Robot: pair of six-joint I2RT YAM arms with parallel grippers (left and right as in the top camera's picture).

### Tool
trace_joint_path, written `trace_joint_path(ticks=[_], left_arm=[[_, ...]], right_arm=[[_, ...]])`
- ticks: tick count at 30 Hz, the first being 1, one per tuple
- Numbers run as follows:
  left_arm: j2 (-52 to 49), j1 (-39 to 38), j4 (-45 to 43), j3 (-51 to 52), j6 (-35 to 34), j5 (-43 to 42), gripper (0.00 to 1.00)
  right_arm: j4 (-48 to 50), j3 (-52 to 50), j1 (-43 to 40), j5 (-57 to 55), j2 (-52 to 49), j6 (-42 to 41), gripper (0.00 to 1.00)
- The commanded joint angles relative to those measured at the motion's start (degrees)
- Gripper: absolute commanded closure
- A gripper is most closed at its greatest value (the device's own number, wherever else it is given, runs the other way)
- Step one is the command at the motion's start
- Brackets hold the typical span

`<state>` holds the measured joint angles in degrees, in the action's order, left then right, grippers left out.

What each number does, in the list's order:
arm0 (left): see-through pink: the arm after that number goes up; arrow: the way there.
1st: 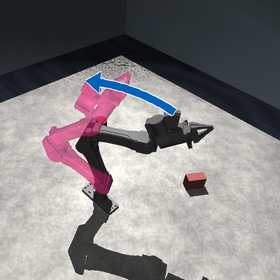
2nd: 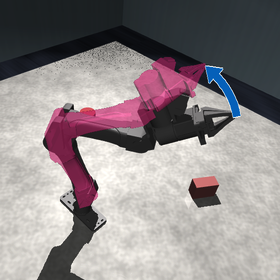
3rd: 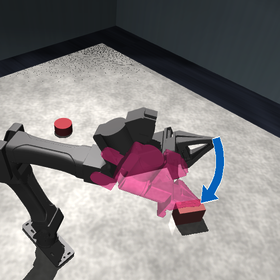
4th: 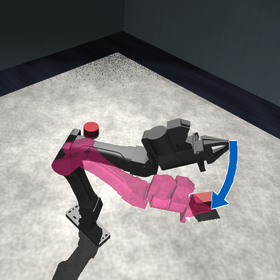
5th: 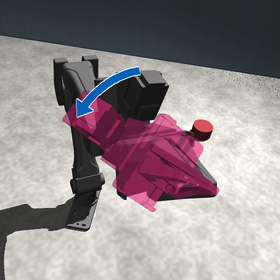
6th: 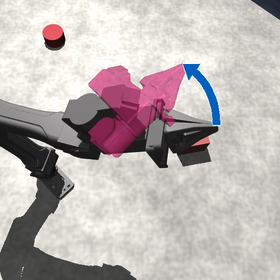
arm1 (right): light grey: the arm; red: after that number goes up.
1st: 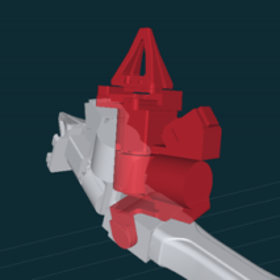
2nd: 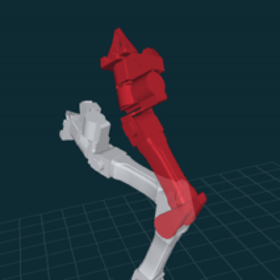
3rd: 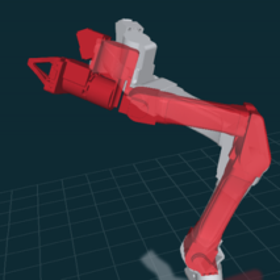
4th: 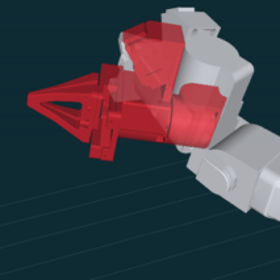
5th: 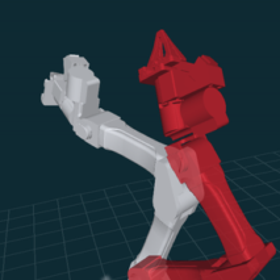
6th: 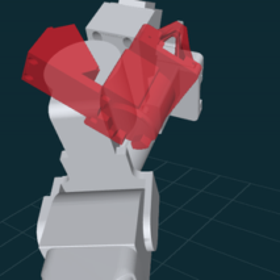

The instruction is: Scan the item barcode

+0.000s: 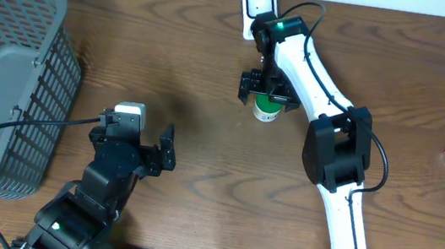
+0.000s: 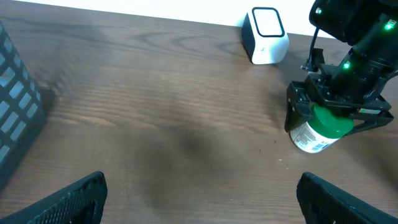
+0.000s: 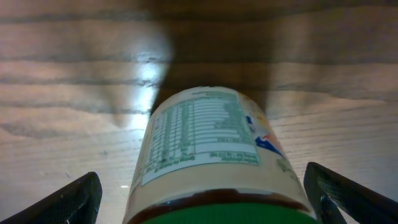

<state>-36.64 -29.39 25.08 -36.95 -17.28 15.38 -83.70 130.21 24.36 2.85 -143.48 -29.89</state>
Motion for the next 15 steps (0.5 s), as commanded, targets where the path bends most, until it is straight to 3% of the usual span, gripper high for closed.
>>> trace_joint_path(ticks=[1,6,15], left_arm=[[0.0,0.2,-0.2,-0.1,0.7,0.8,0.02],[0.0,0.2,-0.2,-0.1,0.7,0.8,0.02],[0.0,0.2,-0.2,-0.1,0.7,0.8,0.02]], right_arm=[[1.2,-1.6,0.7,-2.5,-0.3,-4.0,0.01],[3.4,-5.5,0.9,-2.5,-0.3,-4.0,0.03],[3.5,-6.5,0.7,-2.5,-0.3,-3.9,0.34]])
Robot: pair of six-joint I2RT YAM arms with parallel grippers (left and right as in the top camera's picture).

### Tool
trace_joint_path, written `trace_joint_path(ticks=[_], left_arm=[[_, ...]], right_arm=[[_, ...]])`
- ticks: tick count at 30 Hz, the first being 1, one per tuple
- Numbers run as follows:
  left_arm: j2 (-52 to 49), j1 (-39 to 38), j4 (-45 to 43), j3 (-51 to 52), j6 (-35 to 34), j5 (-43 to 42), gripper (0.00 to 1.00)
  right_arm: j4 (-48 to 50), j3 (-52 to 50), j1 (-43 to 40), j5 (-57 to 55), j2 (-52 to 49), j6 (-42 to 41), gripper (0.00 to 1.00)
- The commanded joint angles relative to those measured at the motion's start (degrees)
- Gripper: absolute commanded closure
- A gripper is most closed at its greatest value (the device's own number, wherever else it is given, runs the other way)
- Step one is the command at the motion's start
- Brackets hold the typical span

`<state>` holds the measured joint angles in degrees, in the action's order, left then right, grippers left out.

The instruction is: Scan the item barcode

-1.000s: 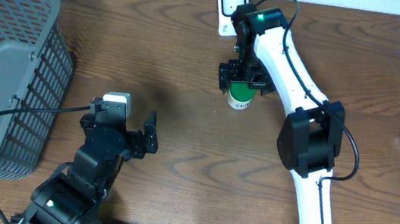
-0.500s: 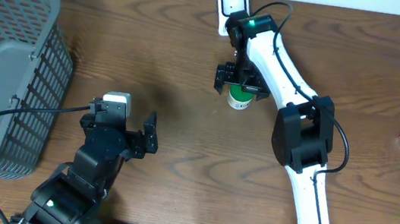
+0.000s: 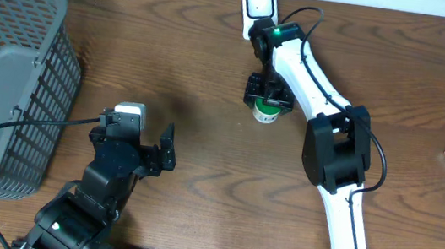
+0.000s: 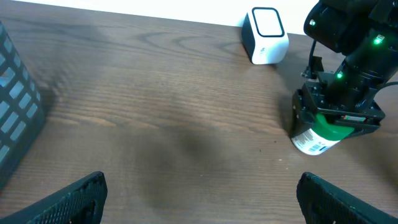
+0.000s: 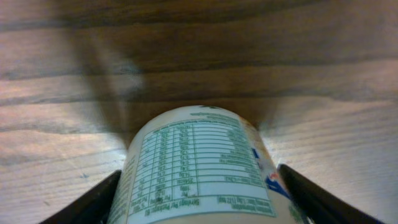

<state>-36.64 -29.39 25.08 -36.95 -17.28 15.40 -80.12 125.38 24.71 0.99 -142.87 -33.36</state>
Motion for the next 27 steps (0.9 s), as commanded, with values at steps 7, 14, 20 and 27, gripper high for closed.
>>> trace_joint_path(ticks=[7,14,20,27], left_arm=[[0.0,0.2,-0.2,-0.1,0.7,0.8,0.02],[0.0,0.2,-0.2,-0.1,0.7,0.8,0.02],[0.0,0.2,-0.2,-0.1,0.7,0.8,0.02],[0.0,0.2,-0.2,-0.1,0.7,0.8,0.02]], right_arm=[[-0.4,-1.7,0.5,0.7,-1.0,0.0,0.21],[2.2,-1.7,0.5,0.6,-1.0,7.5,0.31],[2.2,-1.7,0.5,0.6,-1.0,7.7,0.43],[2.7,-0.6,0.1,0.6,-0.9,12.2,0.48]])
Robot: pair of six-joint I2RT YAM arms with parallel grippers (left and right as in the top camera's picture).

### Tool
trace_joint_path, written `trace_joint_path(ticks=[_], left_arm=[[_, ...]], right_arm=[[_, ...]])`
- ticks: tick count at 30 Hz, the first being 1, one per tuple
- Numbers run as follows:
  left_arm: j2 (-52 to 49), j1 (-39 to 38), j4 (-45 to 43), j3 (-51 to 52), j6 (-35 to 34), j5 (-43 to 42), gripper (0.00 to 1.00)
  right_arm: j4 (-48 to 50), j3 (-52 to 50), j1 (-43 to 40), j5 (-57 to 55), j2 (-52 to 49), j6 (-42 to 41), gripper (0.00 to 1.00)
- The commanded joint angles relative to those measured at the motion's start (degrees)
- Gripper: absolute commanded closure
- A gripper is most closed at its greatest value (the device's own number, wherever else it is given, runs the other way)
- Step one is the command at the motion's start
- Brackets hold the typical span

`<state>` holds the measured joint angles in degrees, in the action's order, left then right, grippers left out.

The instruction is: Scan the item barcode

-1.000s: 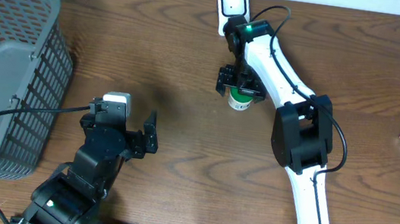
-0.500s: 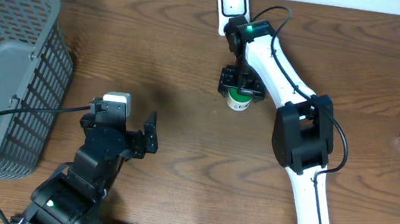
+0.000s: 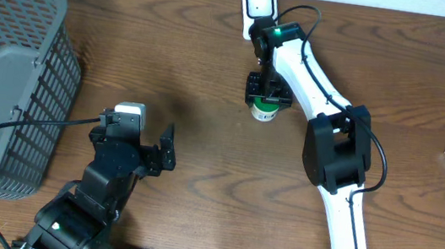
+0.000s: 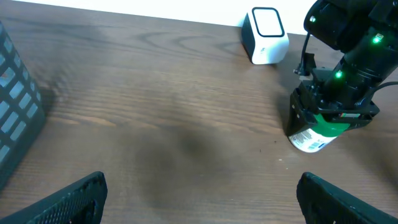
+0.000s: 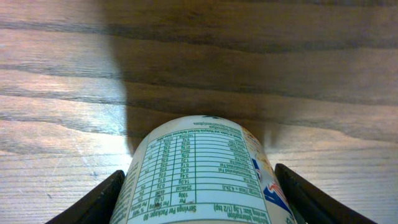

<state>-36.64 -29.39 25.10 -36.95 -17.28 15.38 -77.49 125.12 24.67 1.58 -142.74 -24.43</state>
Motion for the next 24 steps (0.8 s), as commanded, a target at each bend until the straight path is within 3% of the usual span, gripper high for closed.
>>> trace_joint_path(ticks=[1,7,12,13,17,24], left_arm=[[0.0,0.2,-0.2,-0.1,0.7,0.8,0.02],[0.0,0.2,-0.2,-0.1,0.7,0.8,0.02],[0.0,0.2,-0.2,-0.1,0.7,0.8,0.02],[0.0,0.2,-0.2,-0.1,0.7,0.8,0.02],[0.0,0.2,-0.2,-0.1,0.7,0.8,0.02],[0.0,0.2,-0.2,-0.1,0.7,0.8,0.02]], right_arm=[[-0.4,0.2,0.0,0.0,-1.0,4.0,0.49],[-6.9,9.3,-0.9,0.0,0.0,6.6,0.53],[-18.3,19.2,-1.0,0.0,3.1,6.8,0.54],[-19.8,20.8,-1.0,0.0,4.1,7.1,0.58],[-19.8,21.0,-0.8,4.7,10.6,9.6,0.56],[-19.2,21.0,-0.5,-1.4,24.5,9.7,0.57]])
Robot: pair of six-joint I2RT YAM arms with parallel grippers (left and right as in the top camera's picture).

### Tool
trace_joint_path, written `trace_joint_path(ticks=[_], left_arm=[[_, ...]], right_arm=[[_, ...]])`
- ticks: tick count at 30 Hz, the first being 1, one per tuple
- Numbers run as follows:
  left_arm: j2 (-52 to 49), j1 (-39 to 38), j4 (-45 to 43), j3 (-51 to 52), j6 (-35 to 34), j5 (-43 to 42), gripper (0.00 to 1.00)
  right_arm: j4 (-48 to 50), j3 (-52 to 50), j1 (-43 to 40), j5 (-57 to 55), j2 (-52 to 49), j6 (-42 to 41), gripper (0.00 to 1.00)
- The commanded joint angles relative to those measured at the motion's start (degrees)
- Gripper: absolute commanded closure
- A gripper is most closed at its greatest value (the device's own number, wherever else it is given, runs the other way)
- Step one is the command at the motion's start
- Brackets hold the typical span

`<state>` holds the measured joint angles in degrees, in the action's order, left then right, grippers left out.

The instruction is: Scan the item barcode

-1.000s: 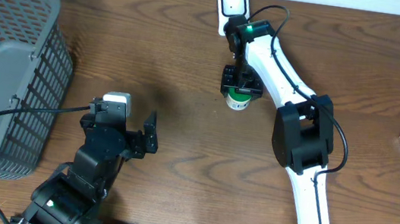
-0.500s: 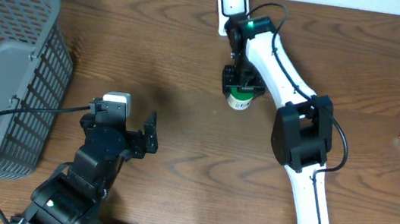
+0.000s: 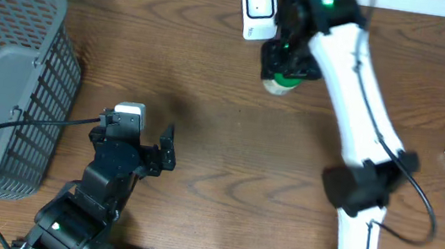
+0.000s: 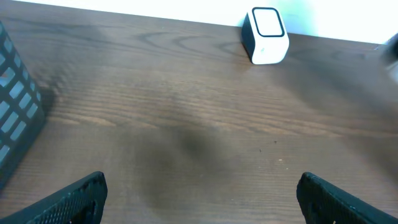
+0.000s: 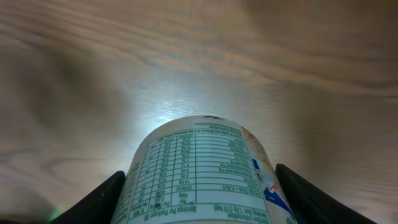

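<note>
A jar with a white nutrition label (image 5: 199,168) and a green lid (image 3: 281,84) hangs above the table, with my right gripper (image 5: 205,194) shut on it. Seen from overhead, the jar sits just to the lower right of the small white scanner (image 3: 259,1), which also stands at the back of the table in the left wrist view (image 4: 267,43). The jar does not show in the left wrist view. My left gripper (image 4: 202,185) stands open low over the near table with nothing between its fingers.
A grey mesh basket (image 3: 8,73) fills the left side of the table. Some snack packets lie at the right edge. The raised white right arm (image 3: 364,82) crosses the back right of the table.
My right gripper has risen off the table with the jar and now holds it up beside the scanner. The jar and gripper have left the left wrist view. The left arm has not moved.
My right gripper first stood open around the jar on the table in front of the scanner. Then its fingers were shut on the jar, which still rested on the wood. Now the jar is held in the air near the scanner.
</note>
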<state>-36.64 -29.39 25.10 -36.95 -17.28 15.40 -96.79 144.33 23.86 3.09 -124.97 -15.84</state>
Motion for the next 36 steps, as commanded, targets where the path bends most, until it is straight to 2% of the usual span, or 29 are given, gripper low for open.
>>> trace_joint_path(ticks=[1,10,17,21,26,36], left_arm=[[0.0,0.2,-0.2,-0.1,0.7,0.8,0.02],[0.0,0.2,-0.2,-0.1,0.7,0.8,0.02],[0.0,0.2,-0.2,-0.1,0.7,0.8,0.02],[0.0,0.2,-0.2,-0.1,0.7,0.8,0.02],[0.0,0.2,-0.2,-0.1,0.7,0.8,0.02],[0.0,0.2,-0.2,-0.1,0.7,0.8,0.02]], right_arm=[[0.4,1.8,0.3,-4.8,9.1,1.1,0.57],[9.5,1.8,2.9,-19.0,23.9,1.8,0.62],[16.7,1.0,4.0,-25.6,23.8,1.8,0.69],[22.4,-1.7,4.0,-26.8,22.9,4.4,0.68],[31.8,-9.3,4.0,-27.6,22.8,5.9,0.66],[63.1,-35.1,4.0,-30.6,22.7,9.0,0.64]])
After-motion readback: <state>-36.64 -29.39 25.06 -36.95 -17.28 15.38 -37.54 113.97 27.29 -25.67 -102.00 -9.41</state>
